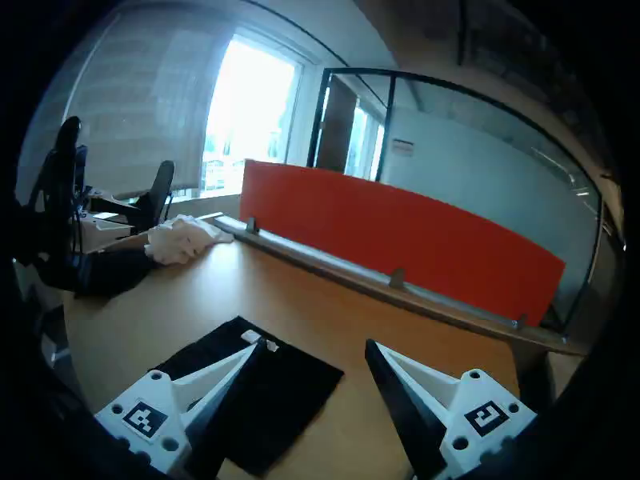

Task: Fold towel

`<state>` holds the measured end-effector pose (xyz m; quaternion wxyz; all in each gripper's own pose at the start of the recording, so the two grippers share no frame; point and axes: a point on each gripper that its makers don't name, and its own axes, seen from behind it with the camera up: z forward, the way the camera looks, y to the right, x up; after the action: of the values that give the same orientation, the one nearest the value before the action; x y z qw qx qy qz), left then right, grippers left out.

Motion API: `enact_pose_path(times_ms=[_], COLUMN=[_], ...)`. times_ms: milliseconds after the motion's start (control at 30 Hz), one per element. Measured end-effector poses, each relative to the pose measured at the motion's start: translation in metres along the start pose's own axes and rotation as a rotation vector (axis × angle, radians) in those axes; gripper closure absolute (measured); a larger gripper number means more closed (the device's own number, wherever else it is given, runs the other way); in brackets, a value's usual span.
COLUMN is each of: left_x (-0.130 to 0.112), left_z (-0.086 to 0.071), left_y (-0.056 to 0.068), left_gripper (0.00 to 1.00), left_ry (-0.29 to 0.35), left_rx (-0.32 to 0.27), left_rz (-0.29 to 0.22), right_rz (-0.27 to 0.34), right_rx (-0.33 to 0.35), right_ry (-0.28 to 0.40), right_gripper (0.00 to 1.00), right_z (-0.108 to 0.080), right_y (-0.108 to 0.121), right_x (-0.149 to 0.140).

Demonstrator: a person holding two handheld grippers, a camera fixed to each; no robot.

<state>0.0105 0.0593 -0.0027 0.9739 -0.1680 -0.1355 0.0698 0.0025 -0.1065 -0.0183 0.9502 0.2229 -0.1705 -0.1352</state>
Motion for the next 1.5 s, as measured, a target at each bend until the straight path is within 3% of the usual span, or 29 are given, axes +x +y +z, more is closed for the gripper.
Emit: enact_pose_path(times_ms=[800,1500], left_x=[-0.111,-0.195], left_z=[0.013,0.022], left_y=[0.060,0.090], left_gripper=[0.06,0.07], left_ry=[-0.203,-0.360], left_rx=[-0.154,-0.240], left_rz=[0.065,0.110], right_rz=[-0.025,-0.026], right_rx=[0.093,0.167], right_ry=[-0.182,-0.314], right_gripper=[0.06,0.06], right_z=[0.018,0.030], right_y=[-0.039,-0.074], right_x=[-0.096,-0.173])
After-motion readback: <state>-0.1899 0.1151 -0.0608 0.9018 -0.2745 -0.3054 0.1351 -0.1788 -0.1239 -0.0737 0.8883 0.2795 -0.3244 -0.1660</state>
